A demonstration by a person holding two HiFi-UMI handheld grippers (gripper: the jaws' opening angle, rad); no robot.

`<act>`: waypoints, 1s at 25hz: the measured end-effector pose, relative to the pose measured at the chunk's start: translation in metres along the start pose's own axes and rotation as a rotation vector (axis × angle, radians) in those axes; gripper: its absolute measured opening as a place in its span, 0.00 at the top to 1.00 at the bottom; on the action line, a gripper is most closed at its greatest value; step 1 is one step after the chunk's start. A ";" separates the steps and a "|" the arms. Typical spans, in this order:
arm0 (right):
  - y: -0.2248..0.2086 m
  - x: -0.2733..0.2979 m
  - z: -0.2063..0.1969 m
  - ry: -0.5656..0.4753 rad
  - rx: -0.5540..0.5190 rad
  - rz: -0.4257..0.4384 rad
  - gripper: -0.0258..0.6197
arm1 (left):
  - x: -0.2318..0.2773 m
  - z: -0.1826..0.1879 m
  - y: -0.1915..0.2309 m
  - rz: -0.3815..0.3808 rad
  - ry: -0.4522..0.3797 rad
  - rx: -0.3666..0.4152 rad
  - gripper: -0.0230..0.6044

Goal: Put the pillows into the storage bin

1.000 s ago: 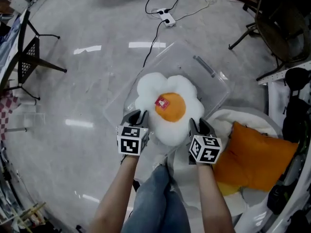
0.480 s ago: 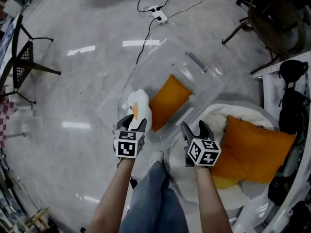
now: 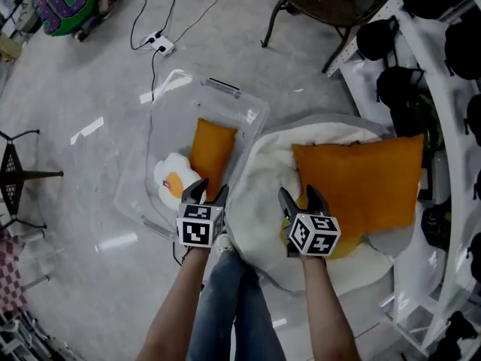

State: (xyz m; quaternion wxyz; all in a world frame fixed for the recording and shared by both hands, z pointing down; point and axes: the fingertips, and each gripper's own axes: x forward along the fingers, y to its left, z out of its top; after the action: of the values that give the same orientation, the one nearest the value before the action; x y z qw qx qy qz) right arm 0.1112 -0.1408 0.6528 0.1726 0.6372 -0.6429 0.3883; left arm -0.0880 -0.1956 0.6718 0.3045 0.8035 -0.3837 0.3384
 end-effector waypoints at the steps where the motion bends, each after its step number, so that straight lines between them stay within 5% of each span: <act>1: -0.016 -0.013 -0.001 -0.016 0.027 -0.031 0.46 | 0.004 0.005 -0.018 -0.029 0.005 0.032 0.61; 9: -0.119 -0.112 -0.029 -0.109 0.200 -0.205 0.45 | 0.026 0.031 -0.161 -0.205 0.035 0.303 0.61; 15: -0.180 -0.178 -0.054 -0.168 0.314 -0.278 0.46 | 0.030 0.048 -0.257 -0.271 0.028 0.436 0.61; 25: -0.237 -0.235 -0.079 -0.246 0.471 -0.384 0.46 | 0.043 0.072 -0.344 -0.348 0.044 0.633 0.61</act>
State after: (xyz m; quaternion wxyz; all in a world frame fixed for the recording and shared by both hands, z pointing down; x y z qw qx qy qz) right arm 0.3457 0.1035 0.6012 0.0118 0.8114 -0.4196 0.4068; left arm 0.2374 -0.0885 0.5844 0.1020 0.9036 -0.1110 0.4009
